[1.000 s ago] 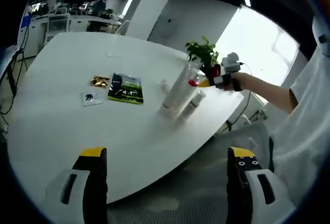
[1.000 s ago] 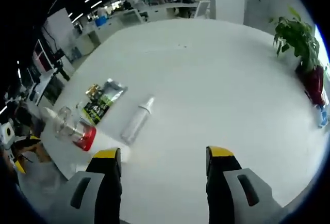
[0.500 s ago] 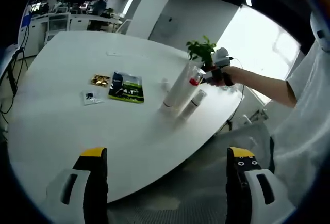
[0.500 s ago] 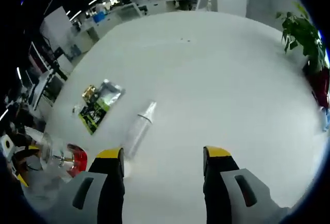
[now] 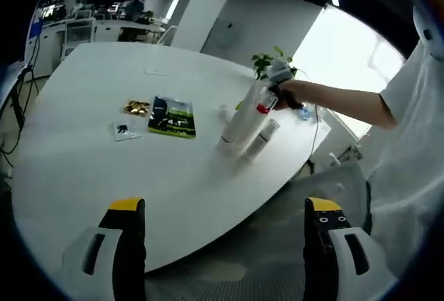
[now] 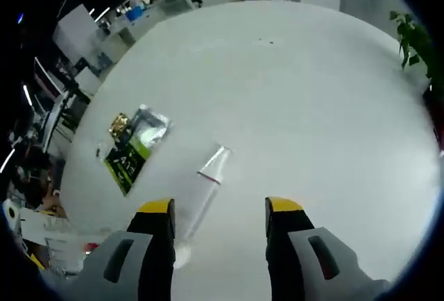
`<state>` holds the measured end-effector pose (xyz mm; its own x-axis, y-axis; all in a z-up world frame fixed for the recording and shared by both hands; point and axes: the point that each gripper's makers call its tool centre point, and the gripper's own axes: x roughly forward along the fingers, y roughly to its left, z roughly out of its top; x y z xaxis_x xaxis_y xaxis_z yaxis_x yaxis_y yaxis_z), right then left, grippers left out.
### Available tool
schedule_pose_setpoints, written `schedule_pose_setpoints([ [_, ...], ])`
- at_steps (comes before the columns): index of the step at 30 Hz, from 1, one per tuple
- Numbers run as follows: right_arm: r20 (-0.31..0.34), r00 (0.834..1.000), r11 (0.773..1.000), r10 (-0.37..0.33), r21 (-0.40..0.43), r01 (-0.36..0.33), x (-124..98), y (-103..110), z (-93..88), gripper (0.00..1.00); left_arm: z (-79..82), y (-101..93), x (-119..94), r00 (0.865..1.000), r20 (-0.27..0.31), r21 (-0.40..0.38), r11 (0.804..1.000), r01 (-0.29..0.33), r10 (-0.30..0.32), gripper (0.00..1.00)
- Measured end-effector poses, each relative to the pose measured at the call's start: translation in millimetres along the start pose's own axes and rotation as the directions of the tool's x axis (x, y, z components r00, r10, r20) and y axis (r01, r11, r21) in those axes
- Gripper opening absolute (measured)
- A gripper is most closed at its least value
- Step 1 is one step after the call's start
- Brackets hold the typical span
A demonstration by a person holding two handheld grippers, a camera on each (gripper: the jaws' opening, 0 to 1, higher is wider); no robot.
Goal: Arrange the skincare products in the storage area until every visible bottle or jar stands upright without overlapping.
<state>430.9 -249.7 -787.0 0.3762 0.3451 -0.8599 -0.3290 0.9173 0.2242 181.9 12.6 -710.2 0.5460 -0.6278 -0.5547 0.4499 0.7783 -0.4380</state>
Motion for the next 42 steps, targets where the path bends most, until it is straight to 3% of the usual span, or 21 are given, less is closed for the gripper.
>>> schedule_pose_setpoints([
  [8,-0.069,0.998,1.000,0.006,-0.029,-0.008,19.4,8.3,-2.2,0.49,0.5,2.1,-0.8,1.000,-0.001,-0.011,1.000,-0.006,0.006,0.88],
  [16,-0.127,0.992,0.992,-0.021,-0.125,0.005,30.3,15.8,3.5,0.48,1.7,6.3,-2.1,1.000,0.016,-0.034,0.999,-0.015,0.015,0.87],
  [23,-0.204,0.973,0.953,-0.112,-0.300,0.047,38.8,8.3,-0.8,0.44,2.1,8.6,-2.4,1.000,0.022,-0.044,0.999,-0.021,0.022,0.87],
  [30,-0.223,0.967,0.929,-0.126,-0.367,0.036,38.9,8.4,-4.9,0.31,1.1,8.6,-2.2,1.000,0.014,-0.044,0.999,-0.020,0.021,0.87],
  [42,-0.254,0.959,0.900,-0.126,-0.435,0.003,39.2,4.8,-11.1,0.22,-2.7,9.3,0.4,1.000,-0.008,-0.037,0.999,-0.022,0.022,0.87],
])
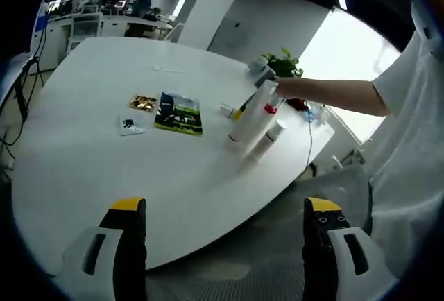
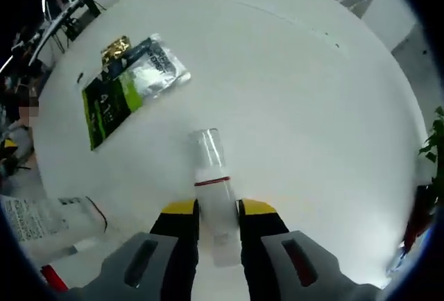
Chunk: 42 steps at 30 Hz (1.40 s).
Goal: Arrange the skincare products in the storage area until every visible bottle or jar stands upright without overlapping.
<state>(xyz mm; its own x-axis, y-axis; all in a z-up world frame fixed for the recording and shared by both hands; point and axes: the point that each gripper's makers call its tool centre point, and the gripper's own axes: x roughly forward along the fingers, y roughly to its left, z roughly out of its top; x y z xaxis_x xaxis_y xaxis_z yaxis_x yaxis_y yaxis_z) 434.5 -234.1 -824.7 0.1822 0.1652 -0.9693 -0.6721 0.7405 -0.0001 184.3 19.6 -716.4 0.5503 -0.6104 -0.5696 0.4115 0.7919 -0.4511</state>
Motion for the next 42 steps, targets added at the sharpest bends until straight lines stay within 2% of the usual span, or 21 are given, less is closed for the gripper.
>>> schedule_pose_setpoints([
  [4,0.003,1.000,0.993,0.010,-0.115,-0.010,2.7,0.7,1.4,0.21,-0.4,-0.2,0.5,1.000,-0.005,0.000,1.000,-0.001,0.001,0.87],
  [11,-0.018,0.999,0.992,0.031,-0.124,-0.034,3.7,2.1,-2.4,0.20,-1.6,0.1,0.7,1.000,-0.017,0.009,1.000,-0.003,0.003,0.87],
  [16,-0.014,0.999,0.993,0.043,-0.112,-0.044,4.3,1.0,-2.3,0.20,-1.2,1.0,0.0,1.000,-0.015,0.009,1.000,-0.006,0.006,0.87],
  [21,0.045,0.998,0.998,0.036,-0.052,-0.034,3.3,-2.0,-2.7,0.19,-0.2,1.2,-0.4,1.000,-0.010,0.003,1.000,-0.005,0.005,0.86],
  [26,0.061,0.998,0.999,0.014,-0.049,-0.011,-2.7,-8.6,-6.9,0.19,1.0,-0.5,-0.7,1.000,-0.003,-0.006,1.000,0.009,-0.009,0.86],
  [30,0.099,0.995,1.000,0.027,-0.014,-0.026,-10.4,-12.7,-4.6,0.19,0.2,-1.3,-0.1,1.000,-0.008,-0.001,1.000,0.013,-0.013,0.87],
  [42,0.133,0.991,1.000,0.024,0.011,-0.026,-21.4,-16.7,-11.6,0.19,-0.9,-3.5,0.7,1.000,-0.019,0.014,1.000,0.017,-0.017,0.87],
])
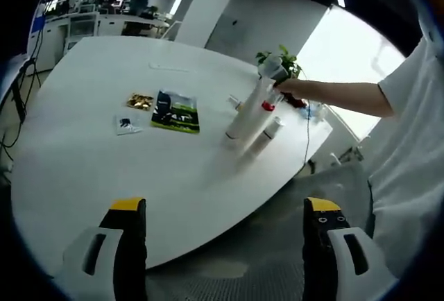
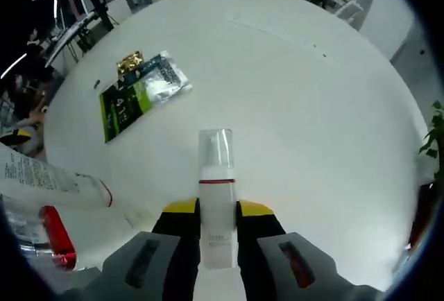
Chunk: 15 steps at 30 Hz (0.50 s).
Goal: Arrange the skincare products in the storage area until every visible bottle or jar stands upright without overlapping.
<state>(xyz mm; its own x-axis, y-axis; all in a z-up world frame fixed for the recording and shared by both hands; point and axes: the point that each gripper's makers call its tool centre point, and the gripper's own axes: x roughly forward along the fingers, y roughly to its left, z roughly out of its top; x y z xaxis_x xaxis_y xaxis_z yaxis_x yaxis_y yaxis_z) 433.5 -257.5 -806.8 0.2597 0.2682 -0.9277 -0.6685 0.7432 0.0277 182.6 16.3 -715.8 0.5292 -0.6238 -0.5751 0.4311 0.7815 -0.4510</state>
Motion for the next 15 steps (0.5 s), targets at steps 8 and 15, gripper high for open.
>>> schedule_pose_setpoints([
  [8,0.035,0.999,1.000,-0.002,0.029,0.001,-14.3,-0.3,-2.0,0.19,-0.3,-2.7,1.4,1.000,-0.009,0.009,1.000,0.009,-0.009,0.87],
  [15,0.073,0.997,0.998,-0.009,0.065,0.004,-30.1,2.7,-12.0,0.19,0.2,-8.6,1.8,1.000,-0.014,0.024,1.000,0.017,-0.016,0.87],
])
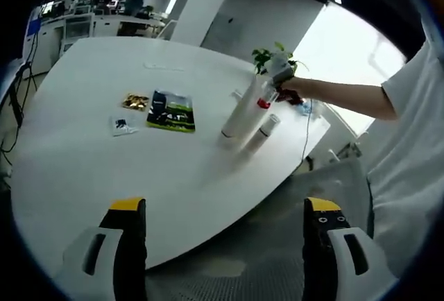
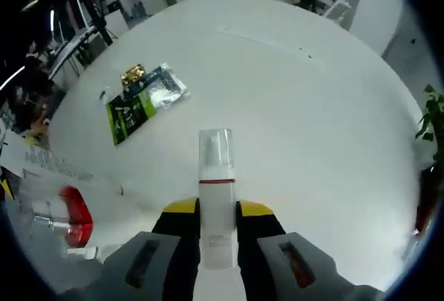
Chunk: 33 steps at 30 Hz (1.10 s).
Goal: Arrange the skincare products in the storage area until every visible bottle or jar stands upright without overlapping.
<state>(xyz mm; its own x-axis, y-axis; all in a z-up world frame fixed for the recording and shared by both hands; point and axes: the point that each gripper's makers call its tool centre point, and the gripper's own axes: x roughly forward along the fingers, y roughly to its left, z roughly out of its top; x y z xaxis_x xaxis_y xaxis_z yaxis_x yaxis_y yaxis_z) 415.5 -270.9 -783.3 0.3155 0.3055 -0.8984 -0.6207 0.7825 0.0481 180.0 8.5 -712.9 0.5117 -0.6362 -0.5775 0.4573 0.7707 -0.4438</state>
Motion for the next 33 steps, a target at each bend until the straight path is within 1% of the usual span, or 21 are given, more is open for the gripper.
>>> schedule_pose_setpoints([
  [4,0.025,1.000,1.000,-0.005,0.020,0.004,-12.0,3.2,-7.7,0.19,-0.3,-2.7,-0.3,1.000,-0.004,0.010,1.000,0.006,-0.006,0.87],
  [6,0.038,0.999,1.000,-0.008,0.031,0.007,-13.8,-1.1,-9.4,0.19,-0.5,-4.7,-0.3,1.000,-0.007,0.016,1.000,0.010,-0.010,0.87],
  [9,0.051,0.999,0.999,-0.009,0.045,0.006,-23.2,6.1,-15.4,0.19,-1.4,-7.3,0.2,1.000,-0.015,0.027,0.999,0.018,-0.017,0.86],
  [13,0.087,0.996,0.997,-0.016,0.076,0.009,-32.7,7.4,-20.5,0.19,-1.3,-12.1,1.5,0.999,-0.019,0.037,0.999,0.029,-0.028,0.86],
  [14,0.098,0.995,0.996,-0.016,0.087,0.008,-36.7,9.3,-22.7,0.19,-0.5,-15.9,2.3,0.999,-0.020,0.040,0.999,0.031,-0.030,0.86],
  [16,0.111,0.994,0.995,-0.020,0.098,0.009,-37.5,3.6,-24.5,0.19,0.4,-21.4,3.4,0.999,-0.021,0.046,0.998,0.038,-0.037,0.86],
  [19,0.126,0.992,0.994,-0.027,0.108,0.013,-43.9,6.0,-28.6,0.19,1.6,-28.2,3.9,0.999,-0.025,0.058,0.997,0.045,-0.043,0.86],
  [20,0.136,0.990,0.993,-0.030,0.115,0.014,-47.8,8.2,-30.1,0.19,2.1,-29.8,3.6,0.999,-0.024,0.063,0.997,0.047,-0.045,0.86],
  [21,0.143,0.989,0.993,-0.031,0.118,0.014,-46.8,3.6,-29.5,0.19,2.5,-30.7,3.5,0.999,-0.024,0.065,0.997,0.048,-0.046,0.86],
  [23,0.165,0.986,0.991,-0.036,0.133,0.014,-52.6,3.2,-29.3,0.19,3.7,-32.5,3.3,0.999,-0.022,0.066,0.997,0.048,-0.047,0.86],
  [26,0.212,0.977,0.986,-0.035,0.168,-0.001,-59.2,3.7,-28.5,0.19,5.7,-32.0,2.4,0.999,-0.016,0.065,0.997,0.049,-0.048,0.86],
  [27,0.230,0.972,0.983,-0.038,0.182,-0.004,-64.4,7.2,-30.3,0.19,7.0,-33.0,2.1,0.999,-0.012,0.066,0.997,0.050,-0.049,0.86],
  [29,0.246,0.969,0.981,-0.036,0.193,-0.012,-71.7,12.8,-34.4,0.19,8.4,-33.2,1.5,0.999,-0.007,0.066,0.996,0.052,-0.051,0.86],
  [31,0.258,0.965,0.980,-0.040,0.198,-0.012,-75.6,13.5,-36.5,0.19,10.0,-33.0,0.8,0.998,-0.002,0.070,0.996,0.057,-0.057,0.86],
  [32,0.266,0.963,0.979,-0.043,0.201,-0.011,-76.6,10.5,-38.0,0.19,10.3,-31.6,0.7,0.998,-0.002,0.071,0.996,0.059,-0.059,0.86],
  [33,0.275,0.960,0.978,-0.047,0.207,-0.012,-80.3,14.1,-39.3,0.19,10.7,-31.8,0.5,0.998,-0.001,0.073,0.995,0.061,-0.061,0.86],
])
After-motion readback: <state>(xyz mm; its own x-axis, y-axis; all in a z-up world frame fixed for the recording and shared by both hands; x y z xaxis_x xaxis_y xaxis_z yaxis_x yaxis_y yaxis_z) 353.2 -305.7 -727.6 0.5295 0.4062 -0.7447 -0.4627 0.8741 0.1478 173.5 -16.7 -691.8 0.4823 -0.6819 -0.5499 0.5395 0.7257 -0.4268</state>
